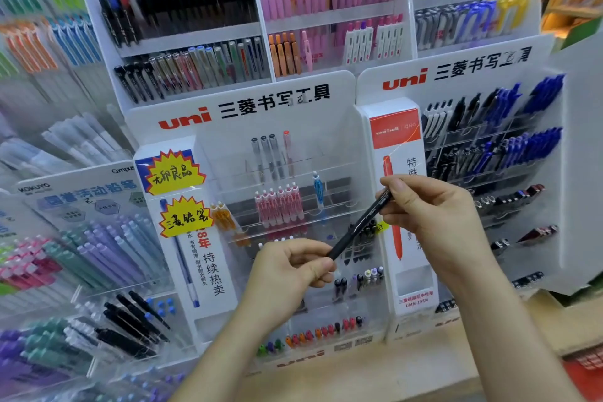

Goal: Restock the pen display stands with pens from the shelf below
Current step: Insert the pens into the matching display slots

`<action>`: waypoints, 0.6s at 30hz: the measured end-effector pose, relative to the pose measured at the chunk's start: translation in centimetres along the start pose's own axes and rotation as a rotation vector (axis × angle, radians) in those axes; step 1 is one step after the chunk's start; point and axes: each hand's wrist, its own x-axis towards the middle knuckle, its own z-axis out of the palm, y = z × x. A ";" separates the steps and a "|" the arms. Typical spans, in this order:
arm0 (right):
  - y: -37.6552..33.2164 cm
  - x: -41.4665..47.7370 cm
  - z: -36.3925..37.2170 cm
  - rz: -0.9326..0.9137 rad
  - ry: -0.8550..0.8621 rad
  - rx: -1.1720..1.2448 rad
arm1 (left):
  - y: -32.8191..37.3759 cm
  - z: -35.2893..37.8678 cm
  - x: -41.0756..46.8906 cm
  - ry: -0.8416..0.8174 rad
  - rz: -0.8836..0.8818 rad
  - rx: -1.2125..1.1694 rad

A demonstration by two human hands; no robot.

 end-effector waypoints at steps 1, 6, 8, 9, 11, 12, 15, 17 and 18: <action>0.2 -0.1 -0.1 0.003 0.002 -0.008 | -0.2 0.0 0.0 -0.010 0.008 0.050; 0.9 -0.4 0.0 -0.005 0.009 -0.068 | -1.2 0.1 -0.6 -0.028 0.089 0.348; 1.0 -0.4 0.3 -0.020 -0.011 -0.099 | -1.3 0.2 -0.9 -0.015 0.087 0.304; 1.1 -0.5 0.6 -0.026 -0.030 -0.110 | -1.3 0.2 -1.1 -0.010 0.083 0.255; 1.3 -0.7 1.4 -0.029 -0.068 -0.101 | -1.1 0.1 -1.5 -0.012 0.060 0.125; 1.4 -0.7 1.8 -0.022 -0.077 -0.083 | -1.1 0.1 -1.7 -0.016 0.042 0.054; 1.9 -0.8 3.2 0.054 -0.095 0.007 | -1.3 -0.5 -2.4 -0.023 -0.002 -0.119; 2.2 -1.1 4.2 0.135 -0.156 0.088 | -1.4 -1.2 -3.1 -0.021 -0.027 -0.208; 2.3 -1.3 4.7 0.164 -0.199 0.094 | -1.5 -1.7 -3.5 -0.014 -0.041 -0.240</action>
